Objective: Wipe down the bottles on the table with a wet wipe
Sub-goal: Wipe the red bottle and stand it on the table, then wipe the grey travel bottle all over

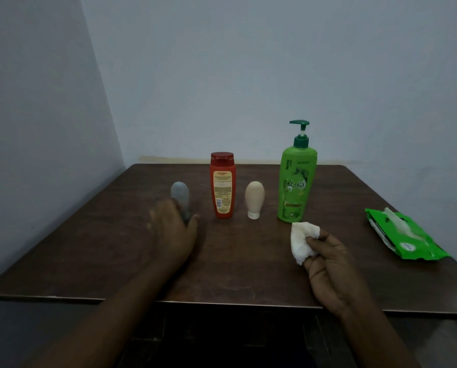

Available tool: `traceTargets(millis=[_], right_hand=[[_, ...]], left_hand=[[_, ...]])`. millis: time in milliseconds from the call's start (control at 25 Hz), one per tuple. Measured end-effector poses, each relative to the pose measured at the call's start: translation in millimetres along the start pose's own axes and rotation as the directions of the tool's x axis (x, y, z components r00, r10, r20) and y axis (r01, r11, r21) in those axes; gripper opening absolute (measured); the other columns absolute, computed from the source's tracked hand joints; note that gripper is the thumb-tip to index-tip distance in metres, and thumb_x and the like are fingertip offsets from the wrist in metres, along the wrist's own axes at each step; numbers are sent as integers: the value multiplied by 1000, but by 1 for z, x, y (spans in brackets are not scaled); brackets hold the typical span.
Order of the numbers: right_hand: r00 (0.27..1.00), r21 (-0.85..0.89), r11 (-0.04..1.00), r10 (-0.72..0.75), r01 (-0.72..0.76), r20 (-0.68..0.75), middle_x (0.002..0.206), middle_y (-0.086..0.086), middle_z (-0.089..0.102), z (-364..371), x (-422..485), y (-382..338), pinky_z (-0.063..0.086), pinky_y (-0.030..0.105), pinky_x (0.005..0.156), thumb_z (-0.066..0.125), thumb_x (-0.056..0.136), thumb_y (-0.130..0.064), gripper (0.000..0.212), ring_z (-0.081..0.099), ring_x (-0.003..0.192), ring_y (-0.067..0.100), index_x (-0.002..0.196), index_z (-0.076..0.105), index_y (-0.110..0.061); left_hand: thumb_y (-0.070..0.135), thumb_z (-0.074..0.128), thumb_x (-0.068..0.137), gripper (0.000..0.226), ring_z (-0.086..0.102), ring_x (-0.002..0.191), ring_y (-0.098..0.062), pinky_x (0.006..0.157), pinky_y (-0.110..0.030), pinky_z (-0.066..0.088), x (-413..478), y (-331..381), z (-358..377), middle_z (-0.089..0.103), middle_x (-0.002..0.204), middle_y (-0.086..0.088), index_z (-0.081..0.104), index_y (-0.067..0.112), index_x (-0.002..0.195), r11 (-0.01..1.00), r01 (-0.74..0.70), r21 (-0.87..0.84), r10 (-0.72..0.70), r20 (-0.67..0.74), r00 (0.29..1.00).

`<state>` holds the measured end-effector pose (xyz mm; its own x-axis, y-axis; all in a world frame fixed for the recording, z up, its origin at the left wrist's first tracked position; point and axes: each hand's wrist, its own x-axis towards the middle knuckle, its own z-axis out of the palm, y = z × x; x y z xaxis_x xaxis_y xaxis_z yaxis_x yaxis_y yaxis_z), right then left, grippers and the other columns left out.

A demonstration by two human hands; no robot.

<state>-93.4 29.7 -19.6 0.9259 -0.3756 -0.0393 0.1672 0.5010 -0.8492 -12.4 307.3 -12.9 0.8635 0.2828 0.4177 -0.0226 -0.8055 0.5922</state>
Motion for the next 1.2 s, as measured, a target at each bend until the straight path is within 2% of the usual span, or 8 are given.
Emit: traceTargets(millis=[120, 280, 400, 520, 760, 920, 1080, 1200], right_hand=[[1000, -13, 1000, 24, -24, -14, 77, 7, 71, 3, -2, -1, 54, 14, 52, 38, 98, 11, 26, 69, 56, 4, 97, 59, -6], [1000, -25, 999, 22, -23, -11, 91, 11, 66, 1, -3, 0, 56, 14, 60, 41, 97, 10, 24, 71, 64, 7, 102, 60, -3], [997, -34, 999, 43, -41, 59, 95, 13, 65, -2, -3, -3, 58, 17, 64, 43, 98, 7, 18, 70, 73, 13, 105, 58, -1], [999, -31, 999, 26, -27, -21, 93, 13, 64, -4, 1, -4, 56, 15, 57, 41, 98, 9, 21, 70, 59, 6, 108, 57, -2], [997, 29, 1000, 1, -3, 73, 84, 5, 77, -1, -3, -2, 59, 18, 71, 41, 95, 10, 27, 73, 76, 10, 111, 61, 1], [999, -4, 1000, -9, 9, 44, 96, 5, 76, -3, -1, 2, 59, 21, 68, 44, 97, 6, 26, 73, 86, 12, 111, 64, -2], [999, -148, 988, -34, 37, 22, 117, 17, 68, -5, 0, 9, 60, 28, 71, 48, 97, 3, 32, 70, 102, 24, 127, 59, 3], [980, -314, 931, -197, 187, 1, 109, 18, 72, -2, -11, 14, 58, 33, 70, 55, 94, -2, 28, 71, 89, 22, 121, 65, -1]], left_hand=[[55, 87, 70, 92, 45, 137, -37, 109, -55, 39, 19, -2, 2, 48, 146, -15, 41, 15, 140, 950, 309, 44, -311, 94, 946], [52, 91, 66, 96, 44, 138, -39, 112, -56, 35, 40, -7, 15, 51, 145, -17, 41, 16, 139, 932, 362, 30, -363, 128, 923], [51, 88, 69, 71, 56, 127, -32, 108, -59, 38, 46, -14, 24, 65, 129, -8, 54, 23, 125, 956, 292, 8, -291, 108, 951], [47, 85, 73, 52, 62, 116, -27, 104, -57, 43, 51, -14, 25, 68, 116, -2, 57, 26, 111, 965, 261, -21, -258, 95, 962], [32, 90, 70, 81, 66, 101, -18, 82, -46, 61, 25, -7, -15, 63, 117, 1, 38, 32, 132, 957, 242, -161, -208, 202, 957], [25, 89, 72, 80, 64, 83, -9, 66, -35, 58, -43, 13, -54, 62, 95, 6, 39, 25, 136, 986, -33, -161, 81, 299, 951], [24, 87, 76, 72, 64, 89, -3, 70, -23, 53, -87, 18, -59, 63, 99, 11, 42, 32, 132, 962, -114, -249, 210, 401, 892], [23, 84, 80, 60, 63, 93, 2, 75, -16, 52, -100, 17, -47, 64, 101, 14, 49, 31, 127, 930, -132, -342, 258, 354, 899]])
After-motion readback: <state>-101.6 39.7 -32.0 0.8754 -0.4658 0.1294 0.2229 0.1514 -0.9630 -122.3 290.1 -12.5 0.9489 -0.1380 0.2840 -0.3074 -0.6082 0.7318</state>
